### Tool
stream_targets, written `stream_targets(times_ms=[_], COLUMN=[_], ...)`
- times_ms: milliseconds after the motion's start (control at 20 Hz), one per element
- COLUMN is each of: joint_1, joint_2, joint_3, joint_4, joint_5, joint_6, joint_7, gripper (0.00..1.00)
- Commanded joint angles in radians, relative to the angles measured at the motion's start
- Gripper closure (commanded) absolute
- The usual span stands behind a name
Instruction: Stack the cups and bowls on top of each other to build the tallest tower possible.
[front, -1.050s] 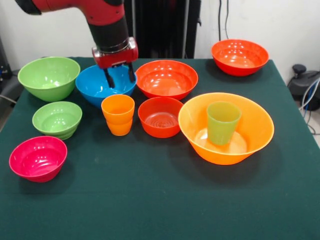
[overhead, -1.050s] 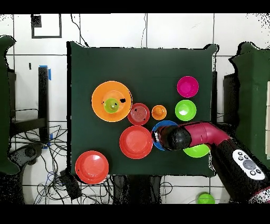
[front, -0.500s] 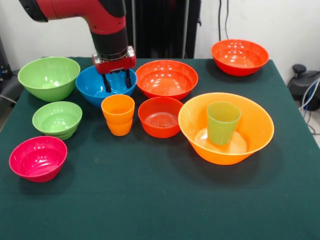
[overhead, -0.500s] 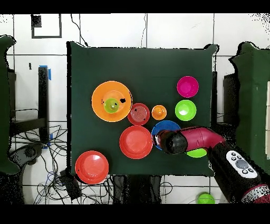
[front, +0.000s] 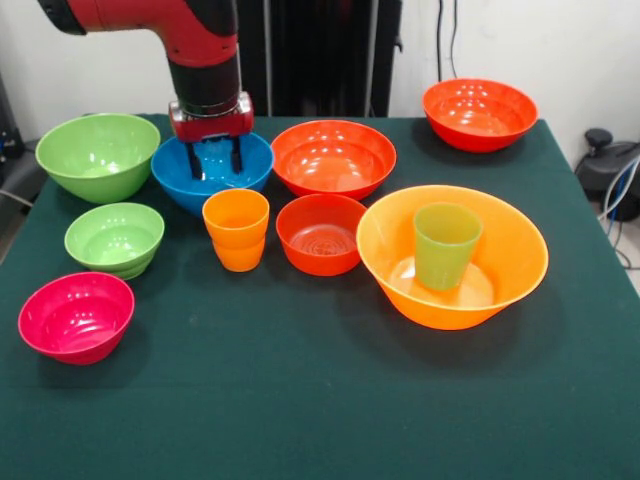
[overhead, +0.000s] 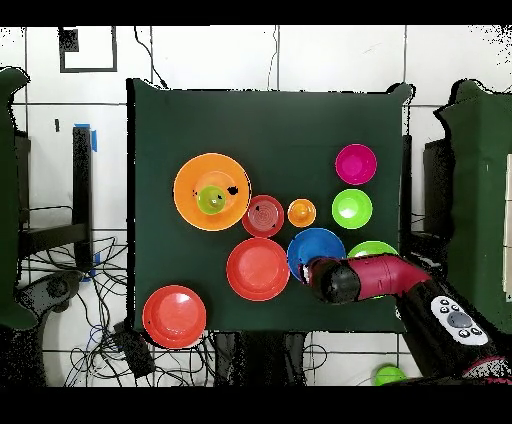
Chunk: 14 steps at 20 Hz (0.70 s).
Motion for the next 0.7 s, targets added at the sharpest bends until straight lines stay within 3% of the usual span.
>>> stream_targets(times_ms=[50, 250, 350, 500, 700], joint_1=[0.079, 0.094, 0.080, 0.001, -0.027], joint_2=[0.087, 0.090, 0.040, -0.041, -0.068], joint_3=[-0.098, -0.126, -0.115, -0.015, 0.030], joint_4=[-0.105, -0.113, -0.093, -0.079, -0.110], joint_5=[-0.026, -0.004, 0.021, 0.110, 0.152], joint_6=[-0.138, -0.178, -0.151, -0.014, 0.071], joint_7=[0.210, 0.197, 0.152, -0.008, -0.100], gripper=[0.00, 0.00, 0.00, 0.00, 0.00])
